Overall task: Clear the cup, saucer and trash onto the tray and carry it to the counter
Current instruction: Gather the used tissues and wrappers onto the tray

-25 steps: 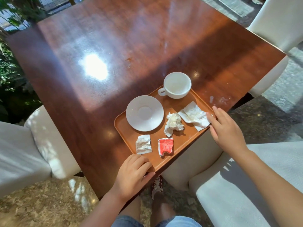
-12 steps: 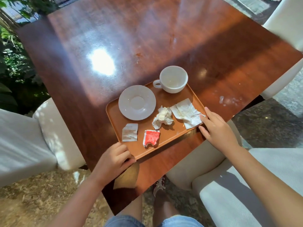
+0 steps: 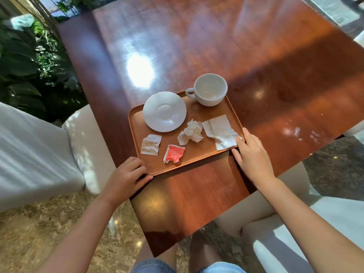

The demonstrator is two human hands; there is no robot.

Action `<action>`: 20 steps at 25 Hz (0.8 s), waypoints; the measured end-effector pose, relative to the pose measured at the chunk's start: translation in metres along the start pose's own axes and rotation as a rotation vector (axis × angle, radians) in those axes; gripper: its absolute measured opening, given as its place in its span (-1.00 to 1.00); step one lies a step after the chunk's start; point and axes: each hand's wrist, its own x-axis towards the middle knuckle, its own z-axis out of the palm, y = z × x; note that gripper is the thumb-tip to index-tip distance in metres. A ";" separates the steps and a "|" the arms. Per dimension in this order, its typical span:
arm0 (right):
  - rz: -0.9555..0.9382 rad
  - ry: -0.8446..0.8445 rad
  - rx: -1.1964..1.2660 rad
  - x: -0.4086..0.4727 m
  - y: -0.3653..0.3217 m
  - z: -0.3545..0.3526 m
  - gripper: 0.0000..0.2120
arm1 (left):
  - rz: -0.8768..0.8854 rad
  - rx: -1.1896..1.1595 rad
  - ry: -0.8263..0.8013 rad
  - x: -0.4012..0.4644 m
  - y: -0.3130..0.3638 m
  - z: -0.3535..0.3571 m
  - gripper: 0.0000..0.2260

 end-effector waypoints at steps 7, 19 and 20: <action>-0.019 0.012 -0.062 0.004 -0.008 -0.004 -0.67 | -0.028 0.044 0.040 -0.002 -0.002 -0.004 -0.71; -0.246 -0.034 0.069 0.047 -0.016 -0.028 -0.60 | 0.120 0.009 -0.183 0.057 0.164 0.089 -0.55; -0.277 -0.103 0.063 0.054 -0.019 -0.027 -0.59 | 0.116 0.045 -0.215 0.062 0.164 0.094 -0.54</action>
